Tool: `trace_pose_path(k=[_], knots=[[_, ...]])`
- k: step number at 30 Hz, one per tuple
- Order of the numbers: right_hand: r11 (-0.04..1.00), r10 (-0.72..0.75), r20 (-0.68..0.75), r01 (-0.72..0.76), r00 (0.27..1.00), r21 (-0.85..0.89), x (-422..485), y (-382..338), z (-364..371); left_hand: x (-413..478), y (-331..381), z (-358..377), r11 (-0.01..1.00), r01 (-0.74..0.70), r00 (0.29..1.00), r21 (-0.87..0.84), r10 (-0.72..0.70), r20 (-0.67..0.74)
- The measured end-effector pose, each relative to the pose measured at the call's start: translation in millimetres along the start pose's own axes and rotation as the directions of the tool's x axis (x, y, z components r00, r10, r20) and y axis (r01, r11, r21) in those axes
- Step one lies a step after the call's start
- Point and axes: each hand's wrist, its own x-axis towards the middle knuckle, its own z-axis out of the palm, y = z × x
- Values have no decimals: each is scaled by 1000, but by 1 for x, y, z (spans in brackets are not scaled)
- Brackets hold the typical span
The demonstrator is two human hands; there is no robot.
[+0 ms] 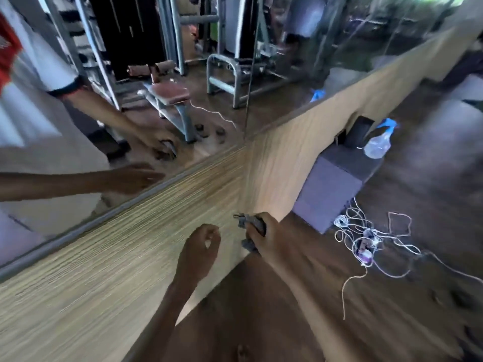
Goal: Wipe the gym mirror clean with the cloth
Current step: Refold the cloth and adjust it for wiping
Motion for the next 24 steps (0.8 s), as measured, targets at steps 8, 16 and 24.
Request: trace_pose_path(k=[8,16,24], knots=[[986,78,-344,-123,936,-109,-18,24,-111,31,73,88,996,-60,958,-68,77,278],[970,123,-452,-203,883,-134,-2,86,-210,75,118,179,993,-116,926,-33,120,359],[971,130,-427,-202,895,-126,34,153,-307,107,159,296,998,-64,935,15,55,351]])
